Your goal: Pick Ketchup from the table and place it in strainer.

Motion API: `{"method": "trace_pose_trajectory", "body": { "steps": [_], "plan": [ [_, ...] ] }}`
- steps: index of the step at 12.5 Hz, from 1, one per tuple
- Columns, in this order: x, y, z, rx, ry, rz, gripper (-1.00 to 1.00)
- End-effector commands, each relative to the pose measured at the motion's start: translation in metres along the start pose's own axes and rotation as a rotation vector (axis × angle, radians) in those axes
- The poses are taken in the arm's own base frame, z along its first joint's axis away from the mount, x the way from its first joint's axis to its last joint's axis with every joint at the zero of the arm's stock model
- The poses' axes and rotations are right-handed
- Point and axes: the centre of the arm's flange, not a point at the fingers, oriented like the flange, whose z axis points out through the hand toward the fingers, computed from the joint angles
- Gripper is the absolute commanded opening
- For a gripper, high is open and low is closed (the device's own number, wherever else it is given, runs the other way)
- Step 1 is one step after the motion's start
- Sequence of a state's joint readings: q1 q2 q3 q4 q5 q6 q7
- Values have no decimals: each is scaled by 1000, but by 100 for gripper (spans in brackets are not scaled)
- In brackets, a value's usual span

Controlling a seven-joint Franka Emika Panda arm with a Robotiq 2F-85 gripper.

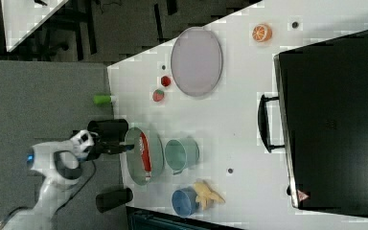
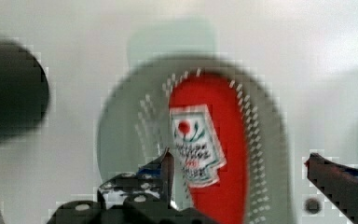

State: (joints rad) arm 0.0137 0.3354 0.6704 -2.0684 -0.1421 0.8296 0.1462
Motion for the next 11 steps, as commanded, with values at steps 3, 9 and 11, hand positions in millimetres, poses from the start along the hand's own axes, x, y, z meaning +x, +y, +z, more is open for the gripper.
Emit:
{"method": "trace_pose_trajectory", "body": {
  "steps": [3,9,11],
  "plan": [
    [72,80,-161,-68,200,283,100],
    [111,237,-285,-119,171,675,100],
    [118,274,-311,-117,164,739,100]
  ]
}}
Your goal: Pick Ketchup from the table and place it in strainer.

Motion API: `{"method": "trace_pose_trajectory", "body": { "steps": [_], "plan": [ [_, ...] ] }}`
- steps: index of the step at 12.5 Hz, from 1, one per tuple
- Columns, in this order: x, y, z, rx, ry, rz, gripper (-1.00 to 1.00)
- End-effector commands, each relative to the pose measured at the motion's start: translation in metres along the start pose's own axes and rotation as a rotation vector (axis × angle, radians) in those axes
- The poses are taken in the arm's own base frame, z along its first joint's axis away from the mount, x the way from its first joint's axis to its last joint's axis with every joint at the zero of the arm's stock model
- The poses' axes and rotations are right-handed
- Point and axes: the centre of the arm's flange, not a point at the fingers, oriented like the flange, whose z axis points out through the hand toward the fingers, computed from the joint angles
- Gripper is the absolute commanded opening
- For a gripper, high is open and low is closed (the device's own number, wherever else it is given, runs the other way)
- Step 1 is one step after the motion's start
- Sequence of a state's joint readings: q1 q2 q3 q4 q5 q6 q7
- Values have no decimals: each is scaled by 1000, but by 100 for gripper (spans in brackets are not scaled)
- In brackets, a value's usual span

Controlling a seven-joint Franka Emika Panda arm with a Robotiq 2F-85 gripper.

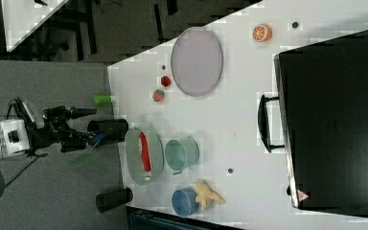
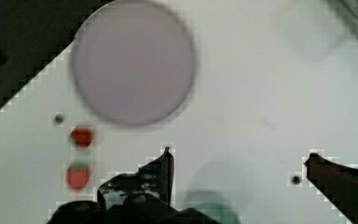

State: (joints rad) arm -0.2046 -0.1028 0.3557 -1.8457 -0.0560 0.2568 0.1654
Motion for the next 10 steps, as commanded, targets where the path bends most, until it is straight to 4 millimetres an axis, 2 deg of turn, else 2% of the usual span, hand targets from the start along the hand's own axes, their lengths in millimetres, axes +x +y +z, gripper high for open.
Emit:
{"method": "trace_pose_trajectory", "body": {
  "steps": [1,3,7,10],
  "plan": [
    [45,42,-10,-21,-59,156,100],
    [52,59,-16,-60,-110,187,100],
    [61,71,-22,-64,-121,142,100],
    [67,76,-18,-68,-128,155,100]
  ]
}}
